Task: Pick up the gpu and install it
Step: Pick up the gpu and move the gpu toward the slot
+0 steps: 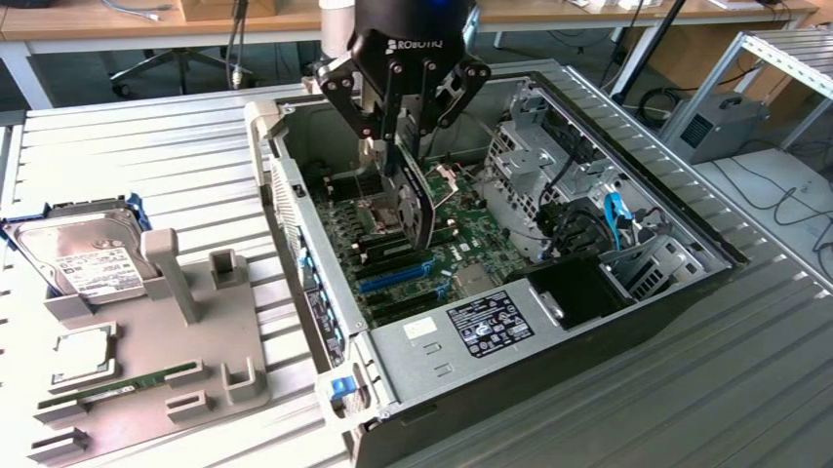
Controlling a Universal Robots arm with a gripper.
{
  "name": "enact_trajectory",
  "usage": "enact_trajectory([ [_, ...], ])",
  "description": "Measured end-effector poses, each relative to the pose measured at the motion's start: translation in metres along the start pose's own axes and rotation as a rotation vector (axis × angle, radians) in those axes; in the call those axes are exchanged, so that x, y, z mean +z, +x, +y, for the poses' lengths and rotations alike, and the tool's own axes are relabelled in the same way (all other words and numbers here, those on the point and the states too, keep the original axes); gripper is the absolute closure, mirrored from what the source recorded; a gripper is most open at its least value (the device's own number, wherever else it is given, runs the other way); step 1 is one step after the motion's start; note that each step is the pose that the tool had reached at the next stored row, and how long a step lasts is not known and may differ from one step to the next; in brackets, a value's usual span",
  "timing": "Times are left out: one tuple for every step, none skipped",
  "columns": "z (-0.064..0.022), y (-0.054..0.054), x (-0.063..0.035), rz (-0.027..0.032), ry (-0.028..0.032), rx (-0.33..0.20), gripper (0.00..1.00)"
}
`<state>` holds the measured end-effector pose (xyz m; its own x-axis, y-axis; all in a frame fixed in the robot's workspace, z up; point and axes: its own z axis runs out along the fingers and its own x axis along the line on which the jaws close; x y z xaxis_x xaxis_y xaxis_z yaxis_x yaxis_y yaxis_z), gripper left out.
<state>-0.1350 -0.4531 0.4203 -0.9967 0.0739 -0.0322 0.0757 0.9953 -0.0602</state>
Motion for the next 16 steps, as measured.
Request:
enact_trajectory([
  [0.0001,-0.001,0.0,0.0,0.0002,0.0,0.74],
  [0.0003,-0.001,0.0001,-0.0001,0.0004,0.0,0.74],
  [0.0004,-0.002,0.0001,-0.0001,0.0007,0.0,0.74],
  [0.0006,-0.003,0.0001,-0.0001,0.0009,0.0,0.74],
  [0.0008,-0.004,0.0001,-0.0001,0.0012,0.0,0.74],
  [0.0012,-0.006,0.0001,-0.0002,0.0018,0.0,0.74],
  [0.0015,-0.007,0.0002,-0.0002,0.0023,0.0,0.74],
  [0.0019,-0.008,0.0002,-0.0003,0.0027,0.0,0.74],
  [0.0021,-0.009,0.0002,-0.0003,0.0029,0.0,0.74],
  [0.0023,-0.01,0.0002,-0.0003,0.0031,0.0,0.74],
  [0.0026,-0.011,0.0003,-0.0003,0.0034,0.0,0.74],
  [0.0028,-0.012,0.0003,-0.0003,0.0036,0.0,0.74],
  [0.003,-0.012,0.0003,-0.0003,0.0038,0.0,0.74],
  [0.0032,-0.013,0.0003,-0.0003,0.004,0.0,0.74],
  [0.0034,-0.014,0.0003,-0.0003,0.0042,0.0,0.74],
  [0.0036,-0.014,0.0003,-0.0004,0.0043,0.0,0.74],
])
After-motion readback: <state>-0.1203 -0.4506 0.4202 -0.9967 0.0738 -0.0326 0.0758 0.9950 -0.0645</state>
